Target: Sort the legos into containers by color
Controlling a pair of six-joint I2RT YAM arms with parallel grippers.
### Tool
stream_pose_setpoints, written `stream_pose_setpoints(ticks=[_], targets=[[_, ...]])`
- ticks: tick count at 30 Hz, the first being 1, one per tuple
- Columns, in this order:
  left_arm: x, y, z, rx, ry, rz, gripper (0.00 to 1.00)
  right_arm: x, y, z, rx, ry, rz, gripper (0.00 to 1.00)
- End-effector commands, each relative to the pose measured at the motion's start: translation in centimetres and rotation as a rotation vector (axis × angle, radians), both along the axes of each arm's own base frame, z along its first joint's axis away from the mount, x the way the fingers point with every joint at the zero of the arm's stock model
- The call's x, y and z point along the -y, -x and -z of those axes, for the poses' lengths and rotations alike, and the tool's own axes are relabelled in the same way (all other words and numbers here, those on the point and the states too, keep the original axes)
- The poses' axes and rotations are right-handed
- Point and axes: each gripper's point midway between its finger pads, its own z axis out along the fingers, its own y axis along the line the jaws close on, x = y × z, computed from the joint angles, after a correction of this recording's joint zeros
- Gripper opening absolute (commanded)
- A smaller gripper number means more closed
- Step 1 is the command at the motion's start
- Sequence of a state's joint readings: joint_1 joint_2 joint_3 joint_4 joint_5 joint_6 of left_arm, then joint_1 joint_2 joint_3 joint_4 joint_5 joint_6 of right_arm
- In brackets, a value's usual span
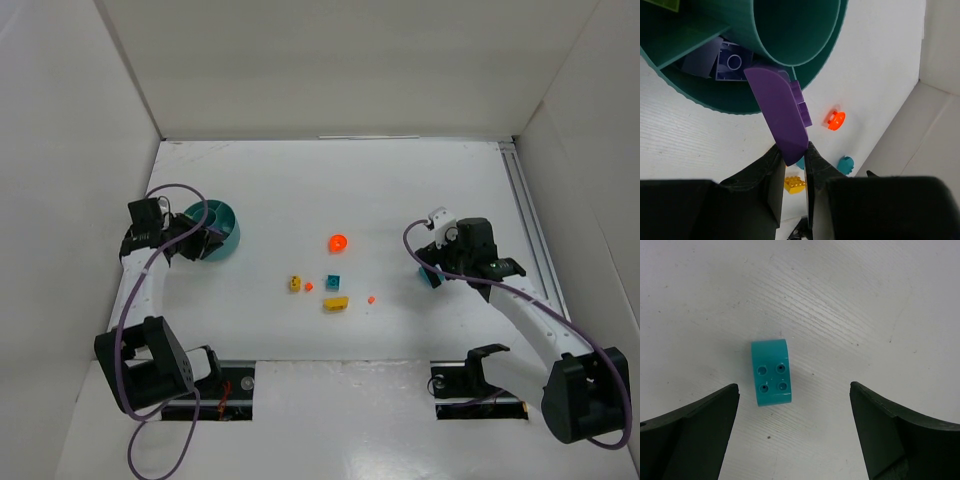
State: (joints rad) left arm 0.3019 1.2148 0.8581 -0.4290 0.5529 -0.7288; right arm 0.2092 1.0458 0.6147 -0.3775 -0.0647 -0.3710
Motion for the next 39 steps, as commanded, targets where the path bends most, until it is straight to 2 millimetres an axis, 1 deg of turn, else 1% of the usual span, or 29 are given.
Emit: stream_pose_setpoints(ticks=[1, 5, 7, 8, 10, 11, 12, 14, 18, 19, 22, 23, 25, 27, 30, 33, 35, 38, 39], targets=[[0.4, -0.3, -0.2, 0.041, 0.027, 0.042, 0.00, 0.4, -1.3, -2.1, 0.056, -0.007, 0.027, 0.96], [0.4, -0.3, 0.0, 0.041, 0.027, 0.042, 0.00, 0.4, -1.3, -1.8, 0.047, -0.005, 0.027, 0.96], [0.1, -0.2, -0.1, 0.039, 0.011, 0.030, 0.00, 0.4, -1.3, -1.8, 0.047, -0.005, 0.027, 0.96], [-0.3, -0.2, 0.1, 0.035, 0.001, 0.013, 0.00, 0.4, -1.3, -1.8, 0.047, -0.005, 0.027, 0.96], [-0.3, -0.2, 0.1, 0.035, 0.001, 0.012, 0.00, 0.4, -1.3, -1.6, 0.038, -0.003, 0.027, 0.96], [-0.4, -0.3, 0.5, 0.021, 0.005, 0.012, 0.00, 0.4, -1.3, -1.6, 0.038, -0.003, 0.027, 0.96], [-0.6, -0.3, 0.5, 0.021, 0.005, 0.003, 0.00, 0.5, -1.3, -1.6, 0.040, 0.003, 0.033, 0.96], [-0.2, -0.3, 0.9, 0.003, 0.038, 0.021, 0.00, 0.5, -1.3, -1.6, 0.040, 0.003, 0.033, 0.96], [-0.1, -0.2, 0.8, 0.005, 0.046, 0.028, 0.00, 0.5, -1.3, -1.6, 0.040, 0.003, 0.033, 0.96], [0.0, -0.2, 0.5, 0.017, 0.042, 0.028, 0.00, 0.5, -1.3, -1.6, 0.040, 0.003, 0.033, 0.96], [-0.6, -0.3, 0.4, 0.016, 0.011, 0.006, 0.00, 0.5, -1.5, -1.7, 0.049, 0.001, 0.033, 0.96], [-0.6, -0.3, 0.4, 0.016, 0.011, 0.006, 0.07, 0.5, -1.5, -1.5, 0.040, 0.003, 0.033, 0.96], [-0.7, -0.3, 0.2, 0.020, 0.007, -0.006, 0.15, 0.5, -1.5, -1.5, 0.040, 0.003, 0.033, 0.96], [-0.8, -0.5, -0.2, 0.028, 0.004, -0.006, 0.20, 0.5, -1.5, -1.5, 0.040, 0.003, 0.033, 0.96], [-0.8, -0.7, -0.3, 0.038, 0.001, -0.006, 0.24, 0.5, -1.5, -1.5, 0.040, 0.003, 0.033, 0.96], [-0.9, -0.9, -0.4, 0.044, 0.004, -0.012, 0.37, 0.5, -1.5, -1.5, 0.040, 0.003, 0.033, 0.96], [-1.1, -1.0, -1.3, 0.072, -0.014, -0.018, 0.38, 0.5, -1.5, -1.5, 0.040, 0.003, 0.033, 0.96], [-1.2, -1.0, -1.5, 0.081, -0.026, -0.025, 0.38, 0.5, -1.5, -1.5, 0.040, 0.003, 0.033, 0.96], [-1.3, -1.0, -2.5, 0.115, -0.044, -0.018, 0.38, 0.5, -1.5, -1.5, 0.040, 0.003, 0.033, 0.96]])
